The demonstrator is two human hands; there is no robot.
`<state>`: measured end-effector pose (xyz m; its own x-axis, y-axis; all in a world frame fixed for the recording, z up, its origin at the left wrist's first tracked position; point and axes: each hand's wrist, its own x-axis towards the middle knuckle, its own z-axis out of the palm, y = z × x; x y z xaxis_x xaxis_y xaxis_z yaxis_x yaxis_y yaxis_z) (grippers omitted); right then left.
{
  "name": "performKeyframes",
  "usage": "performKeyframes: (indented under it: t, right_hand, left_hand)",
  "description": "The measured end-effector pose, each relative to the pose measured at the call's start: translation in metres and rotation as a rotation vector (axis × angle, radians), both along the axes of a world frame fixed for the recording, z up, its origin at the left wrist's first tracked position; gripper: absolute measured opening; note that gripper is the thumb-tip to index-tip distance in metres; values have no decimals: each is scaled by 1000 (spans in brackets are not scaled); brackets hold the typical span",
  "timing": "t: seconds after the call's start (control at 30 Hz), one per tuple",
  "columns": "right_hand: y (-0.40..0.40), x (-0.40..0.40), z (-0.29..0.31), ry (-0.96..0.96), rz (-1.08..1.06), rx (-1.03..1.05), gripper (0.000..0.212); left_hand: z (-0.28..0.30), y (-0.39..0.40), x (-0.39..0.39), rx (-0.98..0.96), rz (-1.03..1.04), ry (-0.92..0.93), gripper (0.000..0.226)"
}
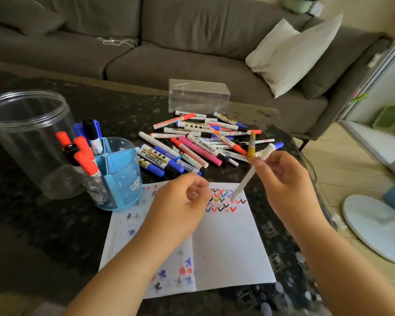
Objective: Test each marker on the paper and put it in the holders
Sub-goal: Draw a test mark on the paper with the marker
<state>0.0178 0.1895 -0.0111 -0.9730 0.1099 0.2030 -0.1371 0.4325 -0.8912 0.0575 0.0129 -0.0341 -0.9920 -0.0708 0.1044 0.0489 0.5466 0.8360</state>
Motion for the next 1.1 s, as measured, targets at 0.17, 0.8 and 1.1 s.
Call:
performKeyframes:
  t: [0.17, 0.8, 1.1]
  right_hand:
    - [3, 54, -6, -408, 270, -441, 23]
    - [-17, 55, -31, -217, 403, 281, 29]
    - [0, 44, -34, -380, 272, 165, 23]
  left_hand:
    - [2, 24, 18, 364, -125, -185, 23]
    - [-13, 39, 9, 861, 152, -336, 33]
    - [-14, 19, 1, 542, 292, -250, 13]
